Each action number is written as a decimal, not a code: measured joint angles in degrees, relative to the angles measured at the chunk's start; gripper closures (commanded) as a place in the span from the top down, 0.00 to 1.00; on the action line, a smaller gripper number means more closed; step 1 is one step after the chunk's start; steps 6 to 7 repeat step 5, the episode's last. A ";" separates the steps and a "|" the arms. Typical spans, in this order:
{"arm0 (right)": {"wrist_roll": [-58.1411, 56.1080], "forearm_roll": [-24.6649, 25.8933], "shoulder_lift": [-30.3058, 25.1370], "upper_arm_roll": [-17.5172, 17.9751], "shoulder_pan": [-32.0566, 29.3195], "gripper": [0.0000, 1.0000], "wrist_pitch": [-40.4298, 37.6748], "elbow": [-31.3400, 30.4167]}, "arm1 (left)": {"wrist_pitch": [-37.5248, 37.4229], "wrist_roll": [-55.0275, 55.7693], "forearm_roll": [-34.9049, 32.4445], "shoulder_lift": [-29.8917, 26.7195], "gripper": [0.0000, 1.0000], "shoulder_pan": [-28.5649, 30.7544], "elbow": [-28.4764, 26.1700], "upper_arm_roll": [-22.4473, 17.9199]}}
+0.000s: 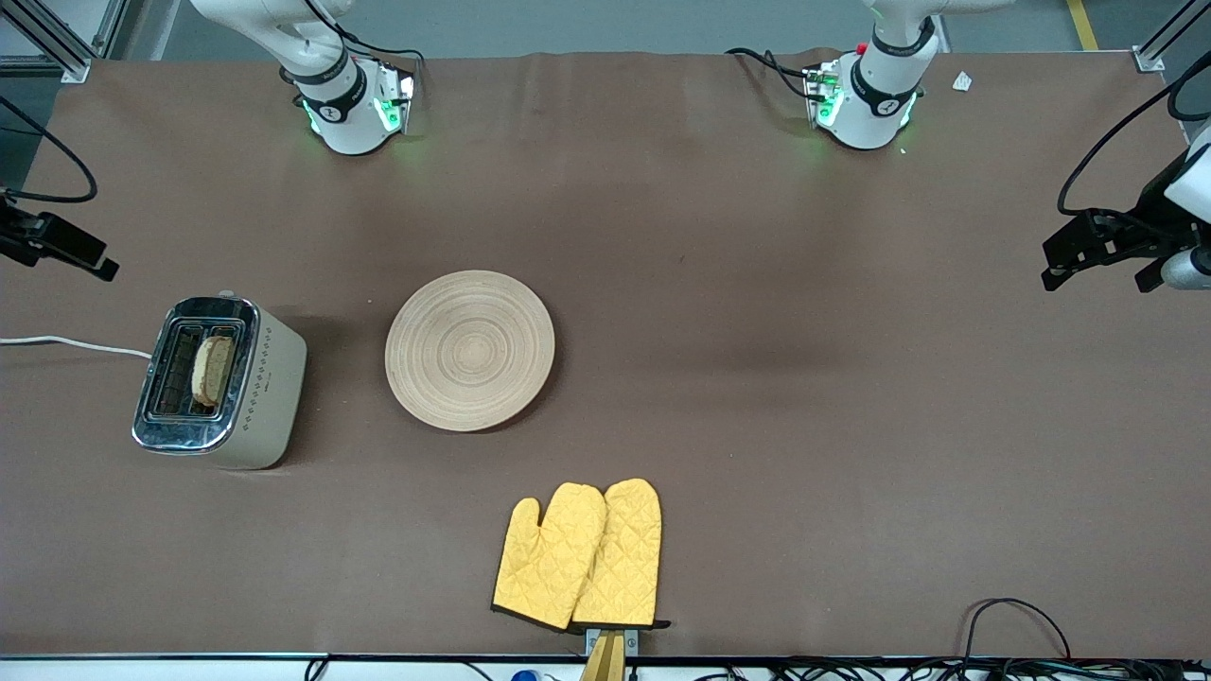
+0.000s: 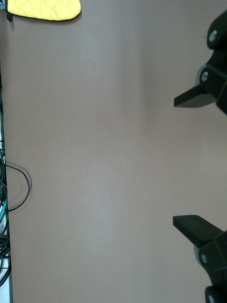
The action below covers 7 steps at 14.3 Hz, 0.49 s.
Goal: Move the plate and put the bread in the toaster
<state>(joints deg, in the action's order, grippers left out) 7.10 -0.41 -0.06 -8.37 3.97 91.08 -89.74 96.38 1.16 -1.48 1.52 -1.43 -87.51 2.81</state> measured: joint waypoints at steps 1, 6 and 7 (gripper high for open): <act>-0.31 0.36 0.00 0.00 0.13 1.00 0.05 0.00 | 0.00 -0.12 0.00 0.00 1.00 0.00 0.01 0.00; -3.40 0.73 0.00 -0.59 -0.24 1.00 0.39 -0.18 | 0.00 -0.27 0.00 0.02 1.00 0.00 0.02 0.00; -3.40 0.73 0.00 -0.59 -0.24 1.00 0.39 -0.18 | 0.00 -0.27 0.00 0.02 1.00 0.00 0.02 0.00</act>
